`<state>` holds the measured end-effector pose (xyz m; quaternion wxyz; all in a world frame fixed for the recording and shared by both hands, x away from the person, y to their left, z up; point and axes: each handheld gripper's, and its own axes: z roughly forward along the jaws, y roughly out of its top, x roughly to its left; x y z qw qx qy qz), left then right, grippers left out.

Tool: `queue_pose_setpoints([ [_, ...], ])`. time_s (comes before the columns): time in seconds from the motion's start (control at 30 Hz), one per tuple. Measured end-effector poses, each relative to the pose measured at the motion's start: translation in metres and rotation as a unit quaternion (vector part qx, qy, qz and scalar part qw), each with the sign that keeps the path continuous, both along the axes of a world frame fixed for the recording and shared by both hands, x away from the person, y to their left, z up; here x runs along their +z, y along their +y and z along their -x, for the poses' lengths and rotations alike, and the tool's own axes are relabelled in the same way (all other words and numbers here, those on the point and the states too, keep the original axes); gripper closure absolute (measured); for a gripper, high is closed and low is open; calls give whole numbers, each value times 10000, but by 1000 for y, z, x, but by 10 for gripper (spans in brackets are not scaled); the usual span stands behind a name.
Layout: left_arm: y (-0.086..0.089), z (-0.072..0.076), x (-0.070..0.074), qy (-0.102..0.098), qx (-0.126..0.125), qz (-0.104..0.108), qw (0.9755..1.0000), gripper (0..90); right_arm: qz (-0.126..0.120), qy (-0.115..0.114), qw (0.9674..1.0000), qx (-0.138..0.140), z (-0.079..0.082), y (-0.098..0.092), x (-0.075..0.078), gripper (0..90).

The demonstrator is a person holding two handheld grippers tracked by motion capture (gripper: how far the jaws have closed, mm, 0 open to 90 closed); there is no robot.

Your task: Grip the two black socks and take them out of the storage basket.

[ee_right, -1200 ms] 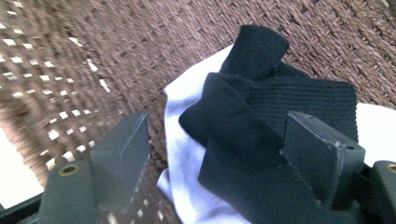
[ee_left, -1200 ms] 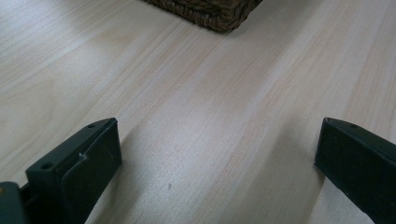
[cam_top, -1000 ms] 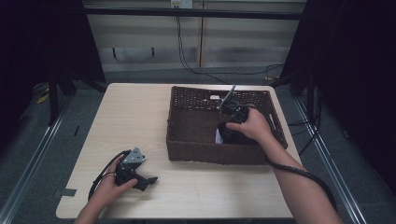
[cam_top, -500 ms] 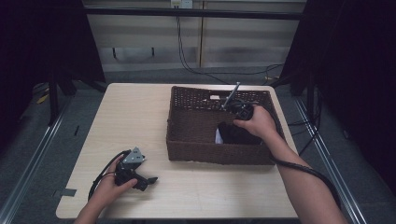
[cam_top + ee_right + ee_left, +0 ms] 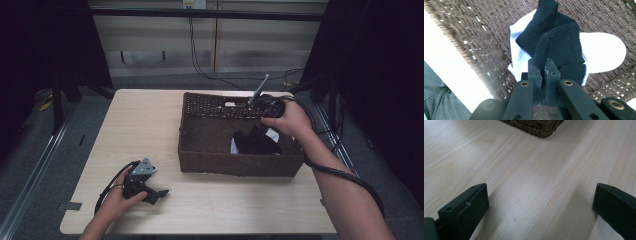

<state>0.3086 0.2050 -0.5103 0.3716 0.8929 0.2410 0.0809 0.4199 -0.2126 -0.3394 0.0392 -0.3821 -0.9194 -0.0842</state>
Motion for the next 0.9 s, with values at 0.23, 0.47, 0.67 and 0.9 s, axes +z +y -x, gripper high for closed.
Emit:
queue_pose_setpoints([
  [0.23, 0, 0, 0, -1, 0, -2, 10000, 0, -7, -54, 10000, 56, 2, 1, 20, 858],
  [0.47, 0, 0, 0, -2, -1, -1, 10000, 0, 14, -102, 9998, 174, 3, 3, 35, 858],
  [0.67, 0, 0, 0, -1, -1, -1, 10000, 0, -37, -156, 9997, 177, 6, 3, 50, 858],
  [0.9, 0, 0, 0, -1, 0, 0, 10000, 0, -21, -250, 9992, 312, 11, 4, 73, 858],
])
